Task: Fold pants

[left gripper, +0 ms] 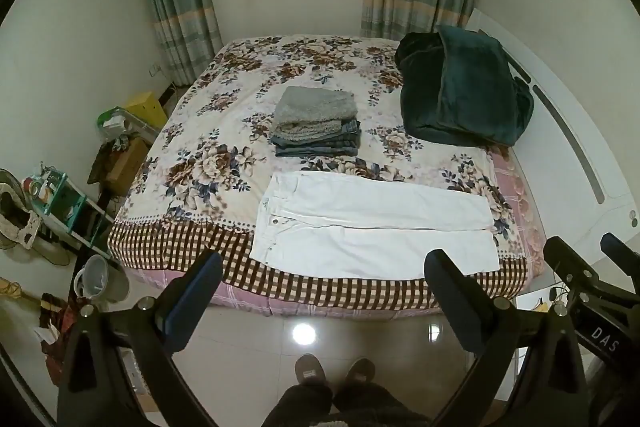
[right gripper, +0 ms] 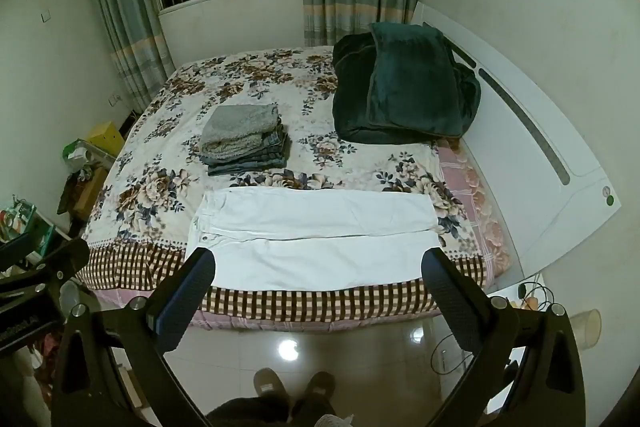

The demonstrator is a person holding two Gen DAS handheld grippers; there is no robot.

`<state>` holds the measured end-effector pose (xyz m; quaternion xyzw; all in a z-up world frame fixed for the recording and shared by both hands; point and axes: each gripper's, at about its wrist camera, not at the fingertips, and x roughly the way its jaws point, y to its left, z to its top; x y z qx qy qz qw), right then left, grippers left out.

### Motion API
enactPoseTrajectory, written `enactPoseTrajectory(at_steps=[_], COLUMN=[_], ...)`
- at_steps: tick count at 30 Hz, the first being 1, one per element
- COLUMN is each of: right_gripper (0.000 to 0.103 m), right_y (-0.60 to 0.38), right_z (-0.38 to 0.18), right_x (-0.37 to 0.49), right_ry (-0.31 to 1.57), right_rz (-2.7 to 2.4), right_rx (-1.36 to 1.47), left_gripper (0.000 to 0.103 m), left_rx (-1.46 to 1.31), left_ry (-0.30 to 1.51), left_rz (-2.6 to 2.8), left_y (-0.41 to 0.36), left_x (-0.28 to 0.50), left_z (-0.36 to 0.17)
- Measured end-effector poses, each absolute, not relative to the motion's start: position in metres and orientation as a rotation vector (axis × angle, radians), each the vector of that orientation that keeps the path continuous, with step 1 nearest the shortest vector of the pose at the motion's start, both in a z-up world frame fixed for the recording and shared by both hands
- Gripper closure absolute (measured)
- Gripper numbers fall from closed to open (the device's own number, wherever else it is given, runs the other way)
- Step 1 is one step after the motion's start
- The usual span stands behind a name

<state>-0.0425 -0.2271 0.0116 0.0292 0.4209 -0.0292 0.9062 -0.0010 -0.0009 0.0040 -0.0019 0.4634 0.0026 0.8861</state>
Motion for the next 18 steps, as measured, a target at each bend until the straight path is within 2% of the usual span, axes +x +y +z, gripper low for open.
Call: enactPoseTrajectory(at_steps=[18], right_gripper=[0.0], right_y=[-0.2282], right_z=[0.0157], right_x=[-0.0444], right_ry=[0.867], right_rz=[-0.058], right_rx=[0.056], left_gripper=[0.0], left_rx=[-0.006], left_ry=[0.957], left_rz=[0.001], left_y=[-0.0071], left_x=[-0.0003], left_z=[0.0142])
